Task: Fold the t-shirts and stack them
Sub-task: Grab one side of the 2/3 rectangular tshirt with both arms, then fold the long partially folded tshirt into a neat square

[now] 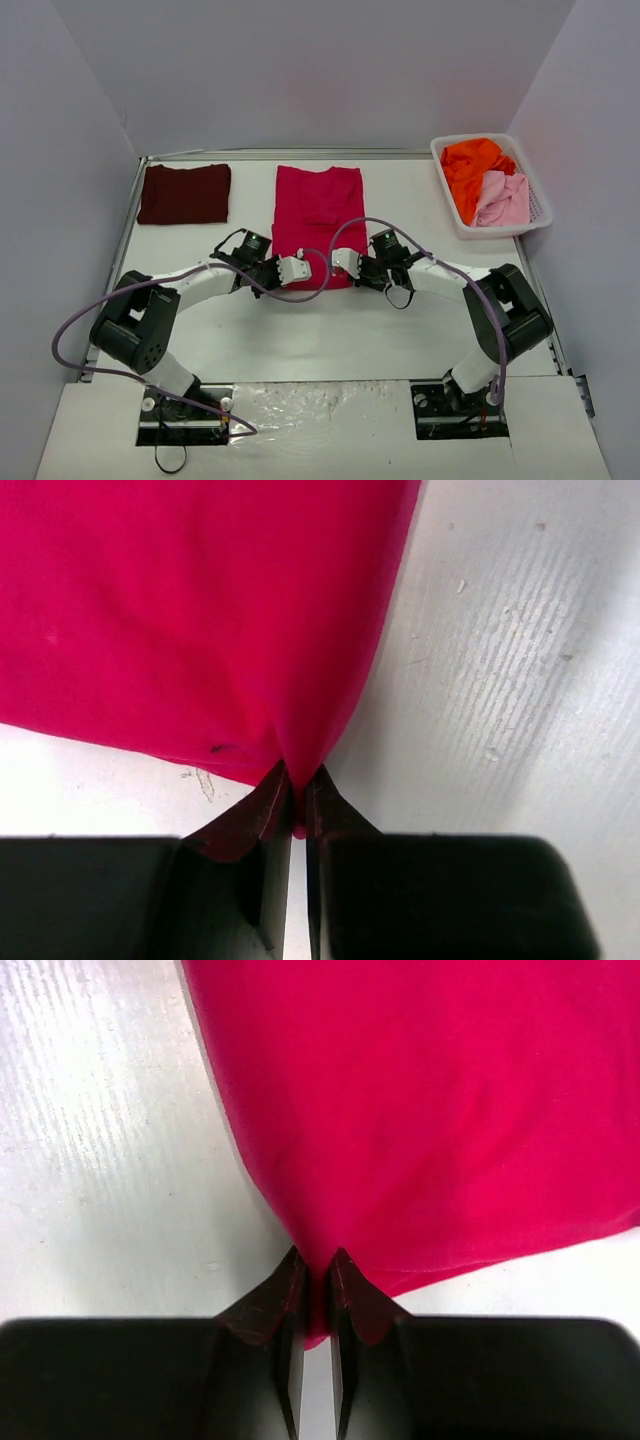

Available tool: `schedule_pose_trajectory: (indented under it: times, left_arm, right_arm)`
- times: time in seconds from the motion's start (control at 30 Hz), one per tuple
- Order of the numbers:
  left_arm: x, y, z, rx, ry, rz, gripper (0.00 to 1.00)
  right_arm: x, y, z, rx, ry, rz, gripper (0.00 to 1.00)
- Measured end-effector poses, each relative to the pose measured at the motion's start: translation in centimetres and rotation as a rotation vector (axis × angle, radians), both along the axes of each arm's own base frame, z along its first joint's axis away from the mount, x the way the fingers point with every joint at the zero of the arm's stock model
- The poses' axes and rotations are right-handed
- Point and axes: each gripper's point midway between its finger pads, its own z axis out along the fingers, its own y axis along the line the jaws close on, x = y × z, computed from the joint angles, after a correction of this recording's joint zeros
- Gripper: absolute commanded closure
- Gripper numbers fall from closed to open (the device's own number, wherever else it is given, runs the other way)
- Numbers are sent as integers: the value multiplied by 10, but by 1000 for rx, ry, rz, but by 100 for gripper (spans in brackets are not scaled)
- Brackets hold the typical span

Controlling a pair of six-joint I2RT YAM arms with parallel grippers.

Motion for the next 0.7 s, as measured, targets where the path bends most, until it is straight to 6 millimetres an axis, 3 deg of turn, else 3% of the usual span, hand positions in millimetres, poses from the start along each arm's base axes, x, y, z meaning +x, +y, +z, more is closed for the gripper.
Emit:
schedule_pose_trajectory:
  times: [0.13,0.3,0.5,0.7]
  left_arm:
    - [-3,-2,2,0,33,-13,98]
    - [-12,-5,15,7,104,-64,98]
    - [-23,-11,50,-8,173,-160,98]
    - [-61,-9,78,-31,291,-274,98]
  right_arm:
    - [-4,-2,0,-13,25,3,100]
    - [-17,0,5,-18,110,22,100]
    - [-36,5,36,5,179,52,100]
    - [-69,7,62,13,248,102,100]
